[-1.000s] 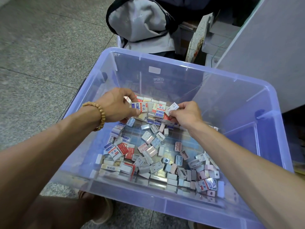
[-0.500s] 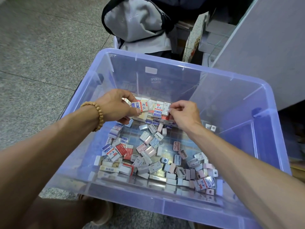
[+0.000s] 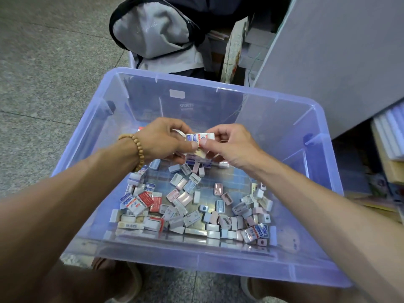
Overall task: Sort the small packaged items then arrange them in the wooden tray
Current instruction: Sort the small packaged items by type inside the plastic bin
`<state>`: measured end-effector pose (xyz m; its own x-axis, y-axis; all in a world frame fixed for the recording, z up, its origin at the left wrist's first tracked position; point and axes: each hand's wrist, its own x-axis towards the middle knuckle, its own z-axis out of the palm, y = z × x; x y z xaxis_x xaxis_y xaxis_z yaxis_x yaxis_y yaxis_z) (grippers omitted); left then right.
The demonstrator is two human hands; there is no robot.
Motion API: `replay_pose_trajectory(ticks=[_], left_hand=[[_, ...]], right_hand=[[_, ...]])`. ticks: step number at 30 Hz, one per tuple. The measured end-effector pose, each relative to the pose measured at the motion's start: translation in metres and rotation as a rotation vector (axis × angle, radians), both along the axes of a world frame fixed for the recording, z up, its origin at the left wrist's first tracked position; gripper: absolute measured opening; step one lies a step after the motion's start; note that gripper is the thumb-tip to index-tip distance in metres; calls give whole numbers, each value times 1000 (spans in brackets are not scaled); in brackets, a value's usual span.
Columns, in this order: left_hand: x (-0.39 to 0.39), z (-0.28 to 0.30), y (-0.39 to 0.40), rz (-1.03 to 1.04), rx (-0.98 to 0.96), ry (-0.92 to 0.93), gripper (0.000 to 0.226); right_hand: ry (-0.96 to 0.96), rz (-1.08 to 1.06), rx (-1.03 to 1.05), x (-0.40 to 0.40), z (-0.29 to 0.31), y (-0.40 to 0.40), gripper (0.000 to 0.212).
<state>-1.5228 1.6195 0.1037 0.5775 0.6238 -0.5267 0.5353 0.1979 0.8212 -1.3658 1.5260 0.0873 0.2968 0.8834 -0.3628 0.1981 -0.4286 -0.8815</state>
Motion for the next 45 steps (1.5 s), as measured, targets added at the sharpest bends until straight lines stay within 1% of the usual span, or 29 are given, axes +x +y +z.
replay_pose_trajectory(ticks=[2,4,5,7,9,13,16,19,22,26,27,29,30,31,32,34,35,36,37,39,42,44,45], left_hand=[[5,-1,-1,1,-1,-14,19],[5,-2,1,13,12,4,14],[4,-3,3,19,25,25,11],[1,-4,5,29,49,65,8],[0,-5,6,37,62,94,7],[-3,-7,7,36,65,112,8],[-7,-8,8,39,30,101,10],[-12,-8,10,25,-16,73,22],[-16,-9,12,-35,-27,57,33],[-18,-10,13,-85,-12,29,33],[-18,-10,13,-88,-13,25,32],[-18,-9,12,-88,-11,18,32],[-18,-10,12,-80,-10,11,32],[-19,-9,11,-68,-9,5,32],[-19,-9,11,-59,-10,-1,32],[-19,-9,10,-63,-14,-9,33],[-19,-9,10,-66,-15,-17,34],[-19,-10,9,-70,-16,-28,34],[-19,-10,8,-80,-18,-36,36],[-19,-11,3,-130,-19,-17,40],[-21,-11,-5,-250,47,98,49],[-22,-8,-8,-265,101,146,45],[-24,-7,-9,-237,133,169,40]], right_hand=[[119,-81,-23,6,-1,-3,9],[269,-228,-43,14,-4,-3,7],[287,-298,-59,18,-6,-3,8],[182,-387,-118,26,-14,-1,15],[70,-406,-183,30,-23,2,20],[62,-425,-242,29,-36,13,25],[14,-378,-269,25,-48,20,25],[-38,-381,-258,22,-60,25,24],[-52,-415,-232,20,-68,27,21],[-147,-361,-238,21,-75,28,19],[-187,-341,-248,21,-74,28,18],[-364,-304,-254,19,-69,24,20],[-457,-302,-227,17,-64,22,21],[-499,-307,-170,12,-56,18,21],[-473,-295,-110,7,-47,16,22],[-244,-184,-47,-6,-25,9,21],[-121,-101,-54,-13,-16,5,16],[-51,-29,-68,-18,-12,0,10],[-27,15,-73,-21,-11,-6,5],[-17,30,-99,-26,-13,-17,7],[71,15,-179,-29,-14,-29,7],[123,-9,-206,-28,-13,-31,9],[142,-30,-206,-28,-13,-31,11]])
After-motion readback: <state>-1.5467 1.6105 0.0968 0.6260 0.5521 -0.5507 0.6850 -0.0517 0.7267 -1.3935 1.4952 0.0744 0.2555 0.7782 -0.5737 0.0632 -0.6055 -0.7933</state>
